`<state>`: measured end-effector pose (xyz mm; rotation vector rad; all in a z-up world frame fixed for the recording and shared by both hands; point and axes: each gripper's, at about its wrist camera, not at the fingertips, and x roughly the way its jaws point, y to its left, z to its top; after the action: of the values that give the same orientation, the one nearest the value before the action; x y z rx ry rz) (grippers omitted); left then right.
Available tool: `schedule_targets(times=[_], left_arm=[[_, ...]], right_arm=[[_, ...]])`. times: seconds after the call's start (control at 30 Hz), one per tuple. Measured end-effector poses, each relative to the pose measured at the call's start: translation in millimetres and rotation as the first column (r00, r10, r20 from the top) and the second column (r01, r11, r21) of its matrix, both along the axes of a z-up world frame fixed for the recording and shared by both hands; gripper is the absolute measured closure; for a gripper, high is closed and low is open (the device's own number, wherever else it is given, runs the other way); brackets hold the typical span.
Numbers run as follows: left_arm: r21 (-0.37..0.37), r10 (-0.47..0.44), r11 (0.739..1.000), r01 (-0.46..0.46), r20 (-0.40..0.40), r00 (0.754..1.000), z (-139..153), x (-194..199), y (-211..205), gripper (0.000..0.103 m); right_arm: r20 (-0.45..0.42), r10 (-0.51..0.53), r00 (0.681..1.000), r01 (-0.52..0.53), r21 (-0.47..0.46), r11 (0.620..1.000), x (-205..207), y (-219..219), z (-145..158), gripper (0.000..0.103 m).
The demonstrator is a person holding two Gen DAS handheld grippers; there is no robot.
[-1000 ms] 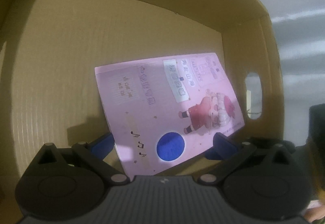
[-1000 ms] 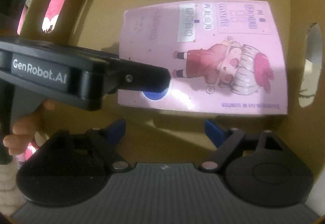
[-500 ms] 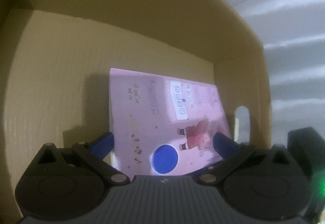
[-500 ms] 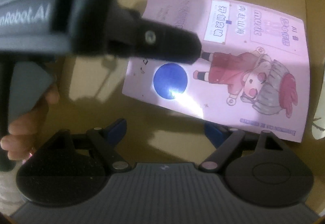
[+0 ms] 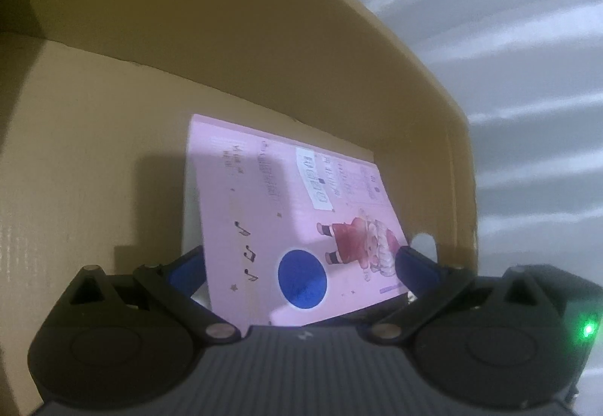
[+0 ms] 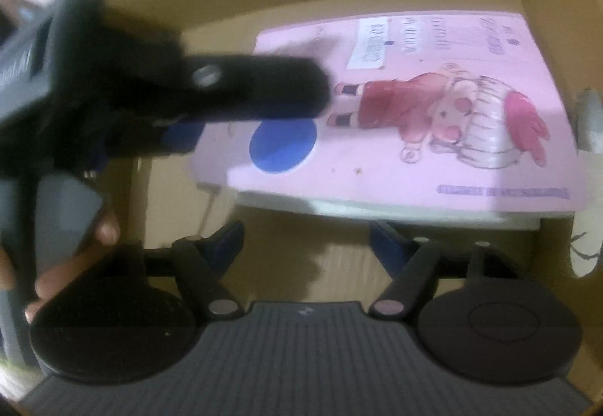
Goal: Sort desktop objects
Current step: 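Press the pink book flat inside the box with the left gripper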
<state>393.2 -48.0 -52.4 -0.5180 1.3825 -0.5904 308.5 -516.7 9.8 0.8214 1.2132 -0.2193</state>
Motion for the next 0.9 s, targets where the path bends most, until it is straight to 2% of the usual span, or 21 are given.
schedule_targets(times=[0.33, 0.7, 0.83, 0.9], left_arm=[[0.011, 0.061, 0.998, -0.061, 0.004, 0.998, 4.6, -17.1, 10.3, 0.0], [0.045, 0.068, 0.997, -0.068, 0.003, 0.998, 5.3, -32.7, 5.9, 0.0], [0.061, 0.064, 0.996, -0.064, 0.012, 0.998, 8.2, -36.6, 7.2, 0.0], [0.068, 0.058, 0.996, -0.059, 0.022, 0.998, 10.0, -40.7, 7.3, 0.0]], right_arm=[[0.05, -0.131, 0.99, 0.13, 0.02, 0.991, -19.4, -15.0, 15.8, 0.04], [0.073, -0.186, 0.98, 0.184, 0.036, 0.982, -43.8, -11.3, 37.5, 0.043], [0.084, -0.2, 0.976, 0.2, 0.008, 0.98, -55.9, -8.0, 51.0, 0.042], [0.097, -0.201, 0.975, 0.205, -0.031, 0.978, -63.3, -4.5, 62.1, 0.037]])
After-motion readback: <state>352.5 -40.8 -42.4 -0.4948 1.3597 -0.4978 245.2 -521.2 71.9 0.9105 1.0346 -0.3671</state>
